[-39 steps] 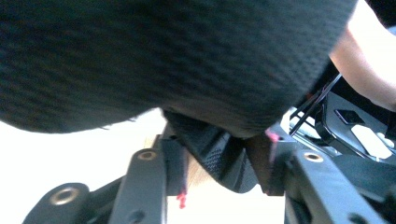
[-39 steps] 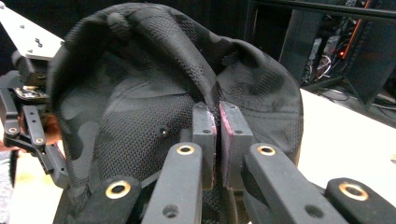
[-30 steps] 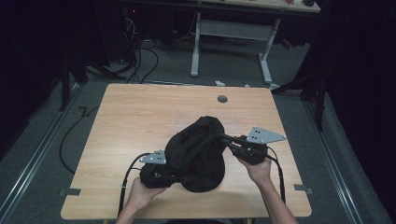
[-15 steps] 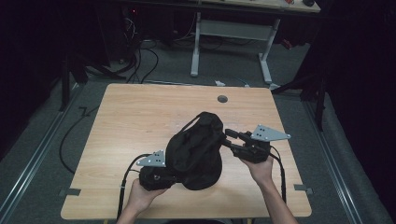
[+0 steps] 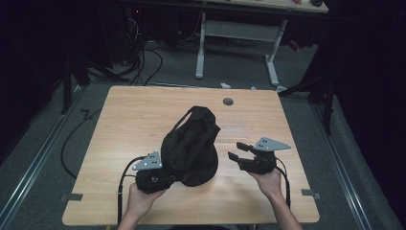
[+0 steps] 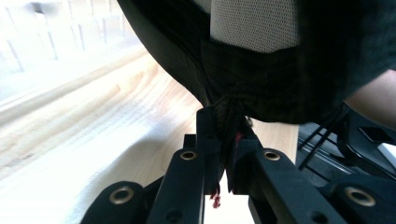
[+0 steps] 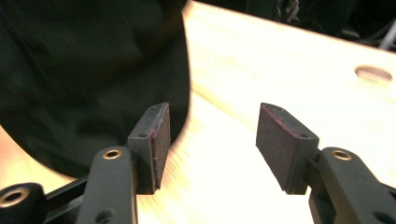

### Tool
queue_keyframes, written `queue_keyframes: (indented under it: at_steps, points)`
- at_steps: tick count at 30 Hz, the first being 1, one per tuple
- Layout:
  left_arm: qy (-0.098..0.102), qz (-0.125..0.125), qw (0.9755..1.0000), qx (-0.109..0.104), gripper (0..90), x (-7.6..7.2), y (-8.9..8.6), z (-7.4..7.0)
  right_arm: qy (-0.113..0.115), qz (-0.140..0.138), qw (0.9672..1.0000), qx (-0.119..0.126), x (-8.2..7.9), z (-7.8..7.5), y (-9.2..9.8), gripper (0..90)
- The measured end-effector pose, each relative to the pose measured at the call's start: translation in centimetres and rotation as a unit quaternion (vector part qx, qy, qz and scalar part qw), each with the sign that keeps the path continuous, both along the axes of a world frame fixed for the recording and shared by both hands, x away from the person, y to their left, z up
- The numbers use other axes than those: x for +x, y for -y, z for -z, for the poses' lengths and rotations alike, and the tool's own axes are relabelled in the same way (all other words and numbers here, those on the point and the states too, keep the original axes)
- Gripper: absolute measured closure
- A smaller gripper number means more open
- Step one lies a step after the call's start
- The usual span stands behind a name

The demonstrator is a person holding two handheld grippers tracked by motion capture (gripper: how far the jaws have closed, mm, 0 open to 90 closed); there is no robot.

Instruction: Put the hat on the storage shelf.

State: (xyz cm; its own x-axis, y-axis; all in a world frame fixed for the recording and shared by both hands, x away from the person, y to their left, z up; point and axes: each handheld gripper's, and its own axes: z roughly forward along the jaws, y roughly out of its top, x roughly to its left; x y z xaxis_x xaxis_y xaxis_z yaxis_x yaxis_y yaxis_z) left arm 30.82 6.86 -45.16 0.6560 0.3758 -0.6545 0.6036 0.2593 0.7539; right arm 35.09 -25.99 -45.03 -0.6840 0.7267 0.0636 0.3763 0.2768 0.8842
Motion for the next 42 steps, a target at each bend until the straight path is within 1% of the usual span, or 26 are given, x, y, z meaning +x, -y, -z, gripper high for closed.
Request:
queue_keyframes:
  at_steps: [1, 3, 4, 5, 6, 7, 9, 10, 12, 15, 16, 17, 18, 20, 23, 27, 30, 32, 34, 35, 36, 38, 39, 40, 41, 42]
  points:
    - [0.002, -0.004, 1.0000, -0.002, 85.7, 0.0, -0.1, -0.1, -0.005, 0.006, 0.9999, -0.007, 0.0, 0.4, 0.2, 44.0]
    - [0.008, -0.012, 0.9999, -0.005, 85.8, 0.0, -0.3, -0.3, -0.015, 0.014, 0.9997, -0.012, 0.0, 1.0, 0.4, 42.2]
    - [0.009, -0.015, 0.9998, -0.006, 85.8, 0.1, -0.4, -0.4, -0.021, 0.021, 0.9994, -0.020, 0.0, 1.5, 0.5, 41.8]
    - [0.009, -0.015, 0.9998, -0.006, 85.8, 0.1, -0.4, -0.4, -0.021, 0.021, 0.9994, -0.020, 0.0, 1.5, 0.5, 41.8]
    - [0.012, -0.021, 0.9997, -0.008, 85.8, 0.1, -0.5, -0.4, -0.024, 0.025, 0.9992, -0.022, 0.0, 1.9, 0.6, 41.6]
    - [0.014, -0.027, 0.9995, -0.009, 85.8, 0.2, -0.6, -0.6, -0.034, 0.042, 0.9980, -0.033, -0.1, 2.8, 1.0, 41.4]
    - [0.016, -0.033, 0.9993, -0.008, 85.8, 0.3, -0.8, -0.7, -0.044, 0.058, 0.9964, -0.043, -0.1, 3.6, 1.3, 41.5]
    - [0.017, -0.036, 0.9992, -0.009, 85.8, 0.3, -0.8, -0.7, -0.051, 0.066, 0.9955, -0.046, -0.1, 3.9, 1.5, 41.5]
    - [0.019, -0.040, 0.9990, -0.009, 85.8, 0.4, -0.9, -0.8, -0.058, 0.079, 0.9940, -0.049, -0.1, 4.5, 1.8, 41.2]
    - [0.021, -0.049, 0.9985, -0.012, 85.7, 0.5, -1.1, -0.9, -0.072, 0.105, 0.9905, -0.052, -0.1, 5.5, 2.3, 40.0]
    - [0.021, -0.049, 0.9985, -0.012, 85.8, 0.5, -1.1, -0.9, -0.072, 0.105, 0.9905, -0.052, -0.1, 5.5, 2.3, 40.0]
    - [0.020, -0.052, 0.9984, -0.013, 85.8, 0.6, -1.1, -1.0, -0.076, 0.112, 0.9894, -0.054, 0.0, 5.7, 2.4, 39.6]
    - [0.022, -0.055, 0.9981, -0.012, 85.8, 0.6, -1.2, -1.1, -0.081, 0.126, 0.9866, -0.064, 0.0, 6.1, 2.5, 39.5]
    - [0.024, -0.059, 0.9979, -0.012, 85.7, 0.7, -1.3, -1.2, -0.087, 0.135, 0.9846, -0.069, 0.1, 6.5, 2.7, 39.3]
    - [0.028, -0.064, 0.9975, -0.010, 85.7, 0.9, -1.4, -1.4, -0.089, 0.147, 0.9825, -0.071, 0.1, 6.9, 2.8, 37.6]
    - [0.031, -0.070, 0.9970, -0.013, 85.7, 1.2, -1.6, -1.7, -0.085, 0.155, 0.9813, -0.076, 0.2, 7.2, 2.9, 36.1]
    - [0.037, -0.077, 0.9963, -0.008, 85.8, 1.5, -1.8, -2.1, -0.099, 0.157, 0.9796, -0.076, 0.4, 7.8, 3.0, 36.2]
    - [0.039, -0.082, 0.9958, -0.006, 85.8, 1.6, -1.9, -2.3, -0.104, 0.158, 0.9786, -0.082, 0.5, 8.0, 2.9, 36.5]
    - [0.042, -0.090, 0.9950, -0.005, 85.8, 1.9, -2.2, -2.5, -0.102, 0.161, 0.9778, -0.088, 0.5, 8.0, 2.7, 36.6]
    - [0.042, -0.090, 0.9950, -0.005, 85.7, 1.9, -2.2, -2.5, -0.100, 0.163, 0.9771, -0.094, 0.5, 8.0, 2.7, 36.5]
    - [0.041, -0.100, 0.9941, -0.007, 85.8, 2.2, -2.4, -2.7, -0.097, 0.166, 0.9762, -0.099, 0.5, 8.0, 2.6, 36.4]
    - [0.040, -0.110, 0.9931, -0.008, 85.7, 2.6, -2.6, -2.9, -0.093, 0.176, 0.9737, -0.111, 0.4, 8.1, 2.3, 33.7]
    - [0.041, -0.115, 0.9925, -0.008, 85.7, 2.8, -2.7, -3.0, -0.093, 0.179, 0.9730, -0.112, 0.5, 8.1, 2.4, 31.8]
    - [0.041, -0.115, 0.9925, -0.008, 85.7, 2.8, -2.7, -3.0, -0.095, 0.182, 0.9723, -0.111, 0.5, 8.1, 2.3, 31.0]
    - [0.041, -0.120, 0.9919, -0.009, 85.7, 3.1, -2.8, -3.1, -0.093, 0.183, 0.9722, -0.113, 0.5, 8.1, 2.3, 30.6]
    - [0.039, -0.130, 0.9907, -0.012, 85.7, 3.6, -3.1, -3.4, -0.093, 0.184, 0.9718, -0.114, 0.4, 8.1, 2.3, 30.6]
